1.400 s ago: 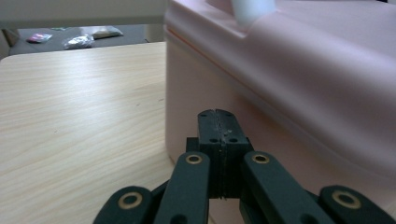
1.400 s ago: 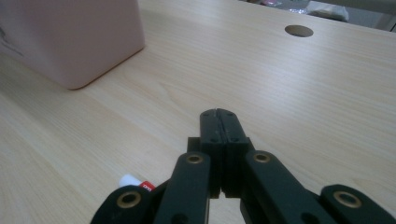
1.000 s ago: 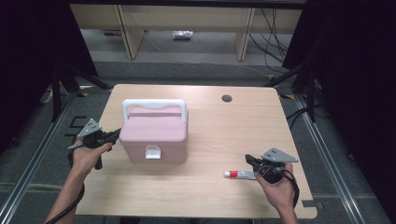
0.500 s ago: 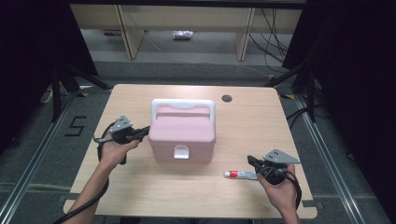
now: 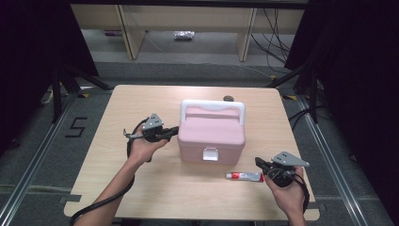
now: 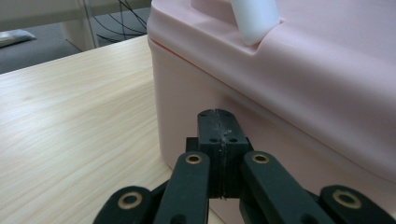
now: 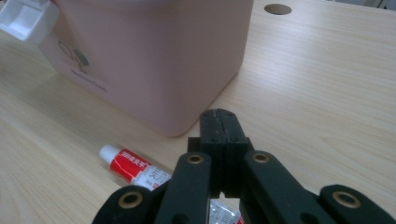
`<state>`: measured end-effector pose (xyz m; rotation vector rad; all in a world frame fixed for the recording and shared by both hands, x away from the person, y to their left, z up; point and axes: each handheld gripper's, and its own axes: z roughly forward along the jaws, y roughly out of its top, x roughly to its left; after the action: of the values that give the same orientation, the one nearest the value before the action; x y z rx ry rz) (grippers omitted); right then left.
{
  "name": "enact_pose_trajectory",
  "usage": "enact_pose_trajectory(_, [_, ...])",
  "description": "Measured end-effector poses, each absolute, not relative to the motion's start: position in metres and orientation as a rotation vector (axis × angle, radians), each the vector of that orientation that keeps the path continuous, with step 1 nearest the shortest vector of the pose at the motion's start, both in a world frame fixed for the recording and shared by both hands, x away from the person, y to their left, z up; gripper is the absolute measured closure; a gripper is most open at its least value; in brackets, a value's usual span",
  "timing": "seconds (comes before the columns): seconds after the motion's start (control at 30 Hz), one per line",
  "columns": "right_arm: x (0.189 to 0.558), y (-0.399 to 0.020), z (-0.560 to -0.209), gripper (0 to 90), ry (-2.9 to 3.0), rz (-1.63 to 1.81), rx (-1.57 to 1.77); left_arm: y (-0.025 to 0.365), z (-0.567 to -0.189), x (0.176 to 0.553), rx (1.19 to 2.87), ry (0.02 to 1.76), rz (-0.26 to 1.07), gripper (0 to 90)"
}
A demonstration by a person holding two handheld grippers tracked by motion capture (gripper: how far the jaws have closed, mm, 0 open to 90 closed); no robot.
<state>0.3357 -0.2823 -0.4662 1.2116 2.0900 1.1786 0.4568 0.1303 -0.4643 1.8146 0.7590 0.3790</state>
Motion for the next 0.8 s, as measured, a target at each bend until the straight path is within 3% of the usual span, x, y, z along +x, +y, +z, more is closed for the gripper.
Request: enact_pose_trajectory(0.8, [0.327,-0.305,-0.475,90.0,2.025,1.147,1.345,0.061,-0.464,0.460,1.865,0.669,0.307,89.7])
